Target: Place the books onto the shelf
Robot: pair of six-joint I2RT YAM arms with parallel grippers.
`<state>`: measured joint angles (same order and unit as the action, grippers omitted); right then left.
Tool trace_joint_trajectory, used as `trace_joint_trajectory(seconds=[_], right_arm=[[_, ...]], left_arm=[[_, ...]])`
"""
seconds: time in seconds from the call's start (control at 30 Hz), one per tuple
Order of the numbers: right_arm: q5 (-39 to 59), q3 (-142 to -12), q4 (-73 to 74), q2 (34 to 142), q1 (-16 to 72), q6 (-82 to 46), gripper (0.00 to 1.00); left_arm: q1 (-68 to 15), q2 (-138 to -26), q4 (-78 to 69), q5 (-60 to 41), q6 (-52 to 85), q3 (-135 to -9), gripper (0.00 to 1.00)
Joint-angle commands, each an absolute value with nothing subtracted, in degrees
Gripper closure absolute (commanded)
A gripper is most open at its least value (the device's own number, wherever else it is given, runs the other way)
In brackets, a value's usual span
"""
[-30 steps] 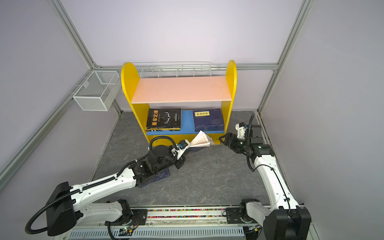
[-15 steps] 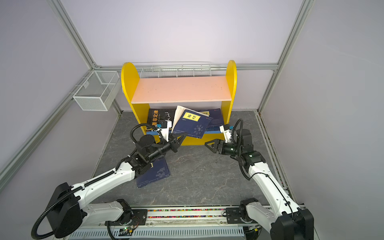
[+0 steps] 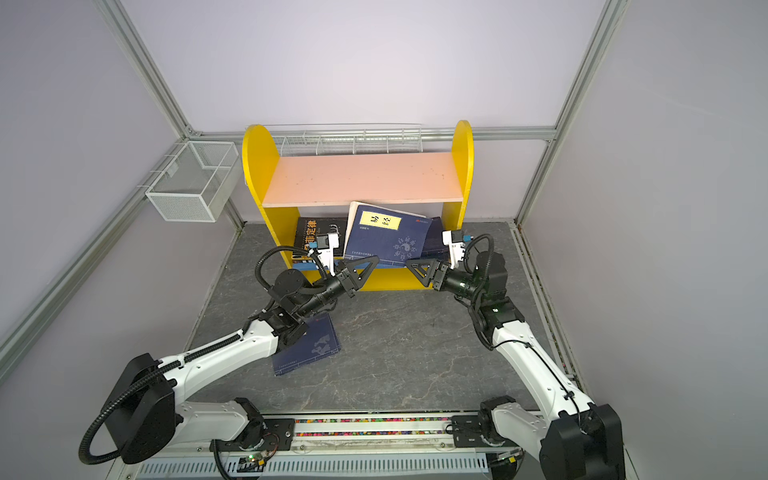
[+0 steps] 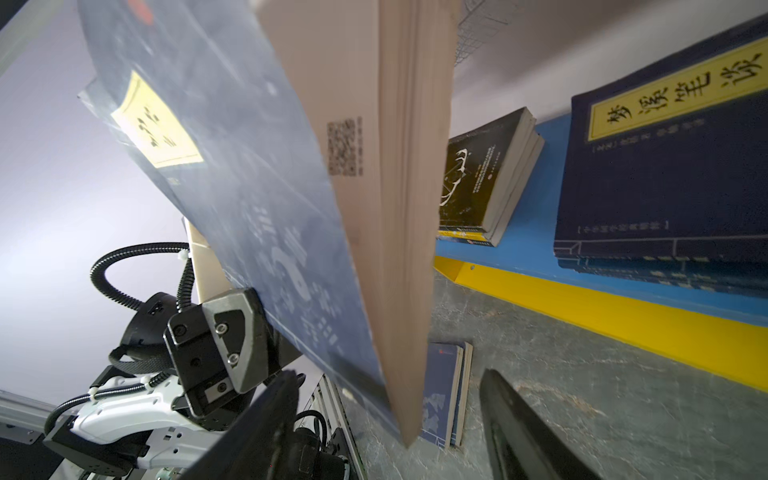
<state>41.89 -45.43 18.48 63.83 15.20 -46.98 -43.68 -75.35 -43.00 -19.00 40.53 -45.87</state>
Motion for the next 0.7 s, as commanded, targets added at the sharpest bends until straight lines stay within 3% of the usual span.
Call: trace_joint_trajectory(seconds=[0.0, 0.1, 0.23, 0.33, 0.37, 0.4, 0.47, 0.53, 0.67], right_arm=[[43.4, -45.8, 28.3, 65.5, 15.8, -52.3, 0.34], [43.3, -44.8, 36.4, 66.8, 15.9, -57.3, 0.45], [43.3, -45.3, 43.2, 67.2, 16.0, -61.3, 0.73], [44.2, -46.3, 43.5, 66.4, 16.2, -61.1, 0.87], [44.7, -46.8, 42.6, 65.9, 16.2, -60.5, 0.89], [45.0, -47.3, 40.7, 65.3, 16.2, -59.4, 0.91], [45.2, -48.4, 34.9, 63.9, 16.2, -55.5, 0.94], [45.5, -49.6, 28.0, 62.4, 16.1, -51.1, 0.94], [47.6, -50.0, 20.1, 61.2, 15.1, -46.6, 0.94]], left_arm=[[-42.9, -75.7, -50.9, -22.2, 42.5, -45.4, 1.00], [-42.4, -76.5, -52.4, -23.8, 43.5, -45.5, 1.00], [-41.9, -76.9, -50.5, -24.6, 42.6, -46.0, 1.00], [-41.9, -76.3, -45.0, -25.3, 39.5, -47.0, 1.00], [-41.9, -75.9, -42.8, -25.0, 38.5, -47.2, 0.94], [-41.9, -75.2, -40.5, -24.7, 37.5, -47.4, 0.75], [-41.7, -73.5, -35.9, -23.7, 35.8, -47.9, 0.65], [-41.5, -71.6, -30.6, -22.6, 34.2, -48.7, 0.49], [-39.3, -68.5, -22.4, -22.7, 33.6, -49.0, 0.39]])
